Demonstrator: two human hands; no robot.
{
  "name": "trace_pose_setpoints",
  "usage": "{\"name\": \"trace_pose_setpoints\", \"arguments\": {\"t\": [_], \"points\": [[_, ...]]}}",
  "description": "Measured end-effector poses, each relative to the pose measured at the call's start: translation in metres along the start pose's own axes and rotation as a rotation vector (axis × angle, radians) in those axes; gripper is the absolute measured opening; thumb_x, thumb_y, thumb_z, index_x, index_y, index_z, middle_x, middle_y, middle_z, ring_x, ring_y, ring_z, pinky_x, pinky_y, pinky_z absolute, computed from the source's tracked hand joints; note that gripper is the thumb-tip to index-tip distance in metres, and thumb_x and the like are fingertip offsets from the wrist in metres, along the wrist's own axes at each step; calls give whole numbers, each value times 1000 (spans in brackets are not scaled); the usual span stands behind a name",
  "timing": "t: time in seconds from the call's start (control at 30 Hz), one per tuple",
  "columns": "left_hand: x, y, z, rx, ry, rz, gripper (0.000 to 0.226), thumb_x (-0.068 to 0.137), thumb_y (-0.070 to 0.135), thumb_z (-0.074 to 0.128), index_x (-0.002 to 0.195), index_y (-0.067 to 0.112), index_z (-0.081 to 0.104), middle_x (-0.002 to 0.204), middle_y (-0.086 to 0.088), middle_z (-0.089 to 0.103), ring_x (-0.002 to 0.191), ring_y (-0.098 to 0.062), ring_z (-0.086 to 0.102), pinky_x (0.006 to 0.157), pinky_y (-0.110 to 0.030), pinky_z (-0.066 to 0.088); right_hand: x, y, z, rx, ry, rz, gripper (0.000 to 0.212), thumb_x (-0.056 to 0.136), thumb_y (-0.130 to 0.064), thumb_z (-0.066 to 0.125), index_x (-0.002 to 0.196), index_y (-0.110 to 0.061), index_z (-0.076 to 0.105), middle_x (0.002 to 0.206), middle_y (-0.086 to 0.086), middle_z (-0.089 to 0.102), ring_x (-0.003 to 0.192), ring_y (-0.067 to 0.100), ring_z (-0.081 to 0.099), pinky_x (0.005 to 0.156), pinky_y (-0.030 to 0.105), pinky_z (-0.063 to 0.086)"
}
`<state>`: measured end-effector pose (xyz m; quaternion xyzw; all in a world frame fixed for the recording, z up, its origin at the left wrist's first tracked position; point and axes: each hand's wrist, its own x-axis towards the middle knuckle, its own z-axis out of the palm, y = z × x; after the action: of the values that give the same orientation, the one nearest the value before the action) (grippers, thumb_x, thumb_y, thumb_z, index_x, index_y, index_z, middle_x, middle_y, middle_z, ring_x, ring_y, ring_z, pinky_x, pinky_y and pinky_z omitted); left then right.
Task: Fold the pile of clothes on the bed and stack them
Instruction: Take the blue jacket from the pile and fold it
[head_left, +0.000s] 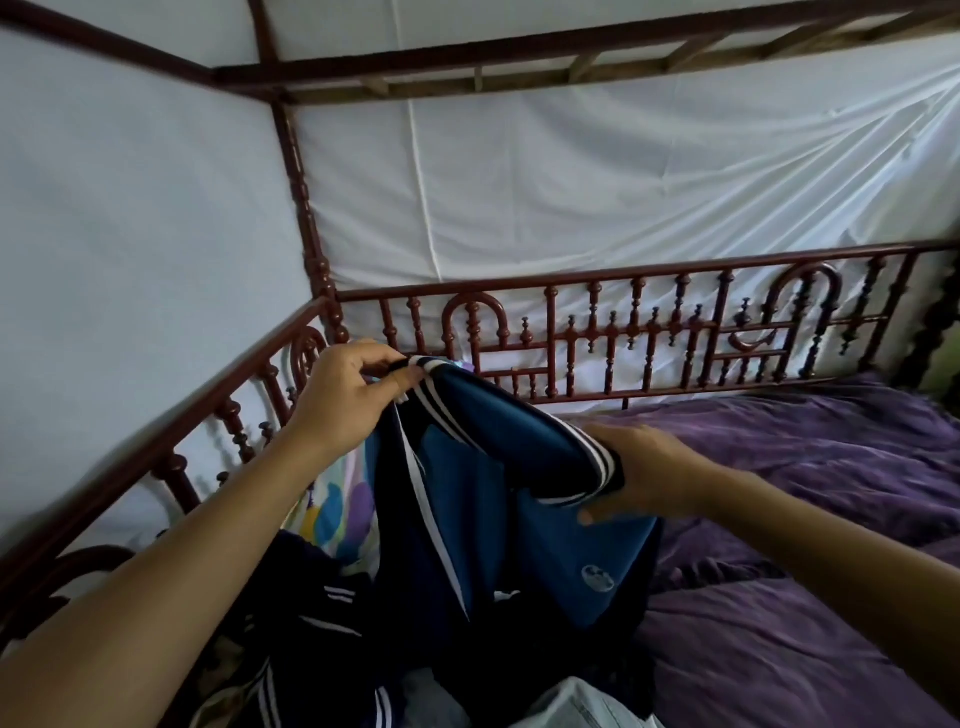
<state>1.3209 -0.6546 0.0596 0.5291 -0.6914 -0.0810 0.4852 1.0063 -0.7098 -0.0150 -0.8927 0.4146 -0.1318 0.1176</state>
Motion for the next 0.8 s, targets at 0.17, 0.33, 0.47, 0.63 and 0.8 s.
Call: {"name": "trace_pose_setpoints", "arguments": {"t": [0.17, 0.33, 0.47, 0.63, 0.8], "points": [[-1, -13, -15, 145, -90, 49, 11, 83, 19, 71, 87, 9, 75, 79, -5, 66, 76, -20, 62, 73, -31, 48, -7, 9, 18, 199, 74, 48, 29, 74, -37, 79, 98, -27, 66, 91, -11, 67, 82, 2, 60, 74, 32, 49], [-16, -32, -26, 66, -150, -85, 12, 87, 18, 68, 84, 29, 73, 78, 4, 72, 73, -10, 66, 68, -20, 50, -22, 4, 21, 721, 19, 133, 19, 74, -16, 82, 83, -10, 68, 75, 2, 66, 70, 11, 62, 65, 26, 50], [-24, -36, -30, -16, -68, -164, 13, 80, 18, 74, 80, 31, 73, 75, 6, 72, 70, -7, 66, 66, -16, 49, -34, -13, 27, 984, -54, 170, 28, 71, -19, 81, 91, -4, 69, 89, 12, 72, 81, 21, 68, 74, 29, 55], [-29, -28, -28, -21, -57, -118, 10, 74, 14, 79, 82, 19, 76, 71, 7, 71, 63, 3, 62, 62, -7, 45, -34, -30, 18, 158, 579, 226, 35, 69, -34, 84, 62, -21, 52, 57, -7, 57, 52, 10, 52, 46, 25, 42], [-22, -20, -43, -41, 0, -32, 6, 78, 23, 76, 83, 27, 74, 80, 10, 72, 70, 3, 63, 67, -6, 45, -33, -42, -25, 7, 565, 58, 44, 66, -41, 82, 60, -25, 42, 66, -7, 56, 58, 15, 50, 49, 25, 36]]}}
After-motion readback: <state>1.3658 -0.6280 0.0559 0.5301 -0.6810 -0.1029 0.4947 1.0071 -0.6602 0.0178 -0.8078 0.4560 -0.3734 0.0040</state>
